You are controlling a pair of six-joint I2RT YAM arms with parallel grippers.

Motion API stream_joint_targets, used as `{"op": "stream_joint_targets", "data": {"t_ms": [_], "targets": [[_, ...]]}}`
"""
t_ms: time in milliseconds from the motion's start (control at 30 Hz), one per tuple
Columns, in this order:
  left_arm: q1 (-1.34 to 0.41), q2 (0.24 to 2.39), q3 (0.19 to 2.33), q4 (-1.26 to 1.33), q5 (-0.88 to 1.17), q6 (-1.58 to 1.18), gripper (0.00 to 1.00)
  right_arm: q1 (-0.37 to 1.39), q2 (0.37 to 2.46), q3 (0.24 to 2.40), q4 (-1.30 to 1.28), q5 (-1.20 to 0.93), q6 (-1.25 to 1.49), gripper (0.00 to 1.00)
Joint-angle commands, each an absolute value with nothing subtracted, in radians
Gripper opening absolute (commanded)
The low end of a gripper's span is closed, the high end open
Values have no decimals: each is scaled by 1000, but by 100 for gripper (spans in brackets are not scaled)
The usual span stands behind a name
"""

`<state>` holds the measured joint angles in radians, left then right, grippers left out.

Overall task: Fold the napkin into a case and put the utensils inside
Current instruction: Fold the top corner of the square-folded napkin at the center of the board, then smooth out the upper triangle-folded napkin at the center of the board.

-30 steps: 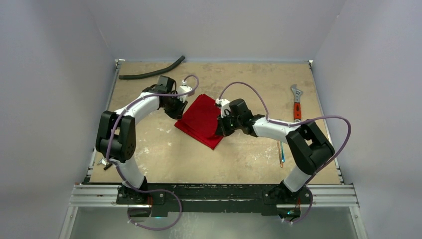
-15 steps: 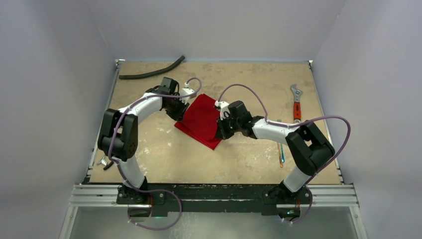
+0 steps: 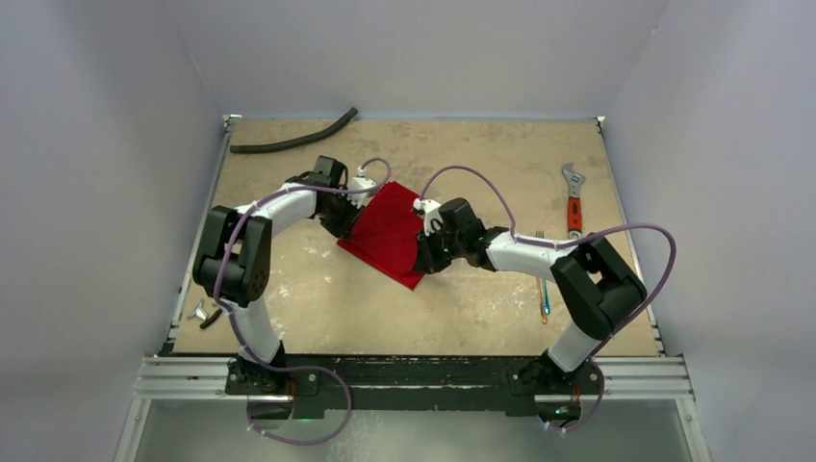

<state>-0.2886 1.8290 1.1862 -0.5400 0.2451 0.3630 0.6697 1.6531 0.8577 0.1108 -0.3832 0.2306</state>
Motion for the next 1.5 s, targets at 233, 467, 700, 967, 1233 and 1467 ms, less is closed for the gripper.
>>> {"op": "stream_joint_targets", "data": {"t_ms": [233,467,700,967,1233,1467], "targets": [[-289,1840,1163,-497,241,395,14,676,1533,869,11,-395,239,52],[-287,1817,1158,-507,242,399,14,631,1451,897,2,-343,312,56],[-287,1789,1184,-543,251,390,14,483,1497,902,-28,-174,435,37],[-288,1752,1218,-572,253,389,18,402,1632,965,86,-222,463,11],[-288,1724,1259,-608,252,394,21,387,1785,1038,114,-230,454,8],[-288,1737,1302,-624,302,393,27,387,1808,1059,112,-243,439,7]]}}
